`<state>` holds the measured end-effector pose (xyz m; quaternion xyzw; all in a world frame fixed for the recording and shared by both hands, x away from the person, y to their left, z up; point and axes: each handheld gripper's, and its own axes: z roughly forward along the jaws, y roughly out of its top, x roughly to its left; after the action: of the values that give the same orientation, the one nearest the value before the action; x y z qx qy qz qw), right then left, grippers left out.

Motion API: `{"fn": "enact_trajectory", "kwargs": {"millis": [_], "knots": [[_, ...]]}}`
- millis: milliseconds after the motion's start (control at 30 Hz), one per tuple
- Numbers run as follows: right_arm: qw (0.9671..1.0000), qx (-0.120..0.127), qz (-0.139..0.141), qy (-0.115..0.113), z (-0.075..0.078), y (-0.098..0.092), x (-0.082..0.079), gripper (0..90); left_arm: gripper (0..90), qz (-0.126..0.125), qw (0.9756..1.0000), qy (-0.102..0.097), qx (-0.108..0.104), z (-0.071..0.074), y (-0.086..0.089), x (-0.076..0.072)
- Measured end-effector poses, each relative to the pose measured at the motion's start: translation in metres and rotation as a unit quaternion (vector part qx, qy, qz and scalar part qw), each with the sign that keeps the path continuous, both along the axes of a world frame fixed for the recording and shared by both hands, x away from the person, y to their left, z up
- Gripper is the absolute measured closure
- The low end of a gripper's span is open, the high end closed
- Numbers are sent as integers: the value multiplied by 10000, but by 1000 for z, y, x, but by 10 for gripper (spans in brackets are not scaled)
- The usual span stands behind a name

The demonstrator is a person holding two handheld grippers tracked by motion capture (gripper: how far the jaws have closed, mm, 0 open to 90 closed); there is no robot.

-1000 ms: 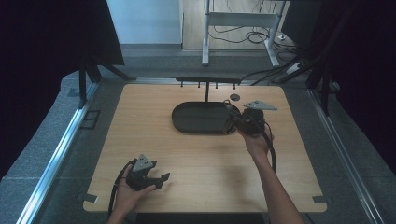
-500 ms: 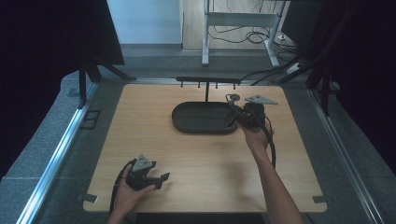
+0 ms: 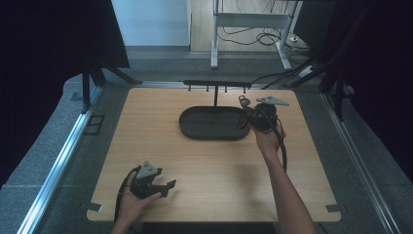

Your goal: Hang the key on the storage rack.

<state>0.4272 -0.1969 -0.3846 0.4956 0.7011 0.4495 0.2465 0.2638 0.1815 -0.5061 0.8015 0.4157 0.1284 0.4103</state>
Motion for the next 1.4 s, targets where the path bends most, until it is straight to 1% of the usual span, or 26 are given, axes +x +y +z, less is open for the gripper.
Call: {"fn": "enact_trajectory", "kwargs": {"millis": [233,333,367,467,500,567,633,733,833,967,1067,1133,1233,1333,1400], "knots": [[9999,-1,-168,-12,1,-4,11,809,256,-2,10000,-9,-15,1,0,0],[9997,-89,-217,-47,-1,-4,16,808,256,-2,10000,-10,-23,0,1,0],[9997,-85,-239,-24,-1,-4,18,809,256,-6,10000,-5,-21,0,1,0],[9996,-19,-290,-56,-1,-5,23,809,256,-8,10000,12,-15,-1,0,1],[9996,36,-281,-64,-1,-4,27,808,256,-15,10000,15,-10,-1,0,1],[9996,30,-291,-57,-1,-2,28,809,256,-18,10000,15,-15,-1,0,1],[9995,-14,-299,-43,-3,2,30,809,256,-17,10000,16,-17,-1,0,1],[9992,-75,-394,-79,-6,5,32,809,256,-15,10000,17,-32,-1,1,1],[9989,-80,-469,-32,-10,6,35,809,257,-19,10000,19,-29,-1,1,1],[9989,-67,-472,21,-14,6,39,809,256,-20,10000,22,-23,-1,0,1],[9986,32,-519,71,-18,7,43,808,257,-32,10000,27,0,-2,0,1],[9985,50,-541,108,-21,8,46,807,256,-34,10000,29,8,-2,-1,1],[9985,12,-524,162,-26,10,48,807,256,-25,10000,32,10,-2,0,1],[9984,108,-521,186,-25,10,48,806,256,-23,10000,39,14,-3,0,1],[9985,20,-530,166,-25,11,47,800,256,-26,10000,36,10,-3,0,1]]}}
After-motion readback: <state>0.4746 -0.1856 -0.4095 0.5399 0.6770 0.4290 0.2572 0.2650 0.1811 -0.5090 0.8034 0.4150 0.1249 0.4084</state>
